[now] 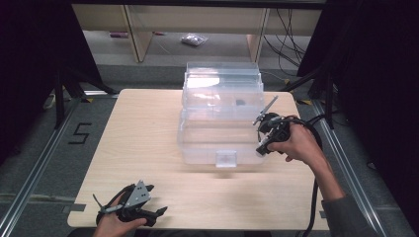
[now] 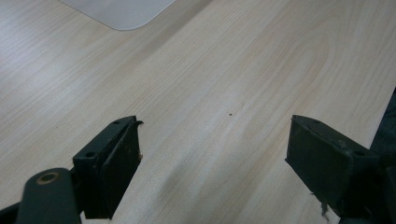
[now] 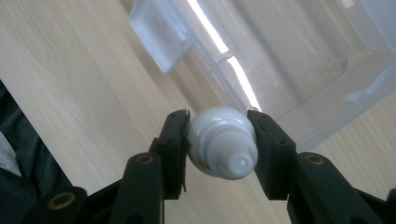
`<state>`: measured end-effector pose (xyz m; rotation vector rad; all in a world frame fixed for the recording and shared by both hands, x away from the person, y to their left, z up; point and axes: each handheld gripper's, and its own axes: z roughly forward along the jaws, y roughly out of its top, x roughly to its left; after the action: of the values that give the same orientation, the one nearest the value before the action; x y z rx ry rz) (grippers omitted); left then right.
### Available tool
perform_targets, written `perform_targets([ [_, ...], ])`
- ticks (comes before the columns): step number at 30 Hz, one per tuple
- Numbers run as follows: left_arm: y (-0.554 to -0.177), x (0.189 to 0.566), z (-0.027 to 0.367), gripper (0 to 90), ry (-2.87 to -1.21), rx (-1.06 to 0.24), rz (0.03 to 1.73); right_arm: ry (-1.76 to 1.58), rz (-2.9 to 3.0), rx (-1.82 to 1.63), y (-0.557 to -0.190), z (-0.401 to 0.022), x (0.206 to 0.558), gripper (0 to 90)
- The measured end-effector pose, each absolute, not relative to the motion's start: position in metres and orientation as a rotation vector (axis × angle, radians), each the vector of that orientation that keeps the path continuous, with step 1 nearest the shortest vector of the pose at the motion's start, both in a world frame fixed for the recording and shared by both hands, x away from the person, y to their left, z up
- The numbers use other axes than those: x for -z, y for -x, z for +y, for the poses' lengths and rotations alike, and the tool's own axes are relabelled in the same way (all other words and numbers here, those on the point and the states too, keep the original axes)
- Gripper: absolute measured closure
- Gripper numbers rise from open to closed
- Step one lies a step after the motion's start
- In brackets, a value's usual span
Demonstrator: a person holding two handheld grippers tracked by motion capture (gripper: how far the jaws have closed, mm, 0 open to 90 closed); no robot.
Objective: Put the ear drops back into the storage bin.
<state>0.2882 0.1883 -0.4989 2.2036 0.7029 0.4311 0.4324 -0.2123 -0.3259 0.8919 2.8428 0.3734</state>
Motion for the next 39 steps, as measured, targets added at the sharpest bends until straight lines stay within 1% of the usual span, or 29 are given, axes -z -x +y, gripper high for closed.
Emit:
perform_targets([
  [6, -0.288, 0.499, 0.188, 17.1, -2.205, -0.431, 0.703, -0.883, 2.835, -0.378, -0.444, -0.216, 0.323, 60.2],
  [7, -0.288, 0.499, 0.188, 17.1, -2.203, -0.428, 0.704, -0.941, 2.829, -0.367, -0.447, -0.217, 0.323, 60.2],
  [20, -0.288, 0.499, 0.189, 17.1, -2.206, -0.431, 0.702, -0.999, 2.824, -0.343, -0.469, -0.22, 0.329, 60.2],
  [31, -0.288, 0.499, 0.188, 17.1, -2.203, -0.423, 0.7, -1.056, 2.824, -0.327, -0.487, -0.22, 0.341, 60.2],
  [39, -0.288, 0.499, 0.188, 17.1, -2.197, -0.422, 0.705, -1.093, 2.832, -0.301, -0.503, -0.218, 0.356, 60.2],
])
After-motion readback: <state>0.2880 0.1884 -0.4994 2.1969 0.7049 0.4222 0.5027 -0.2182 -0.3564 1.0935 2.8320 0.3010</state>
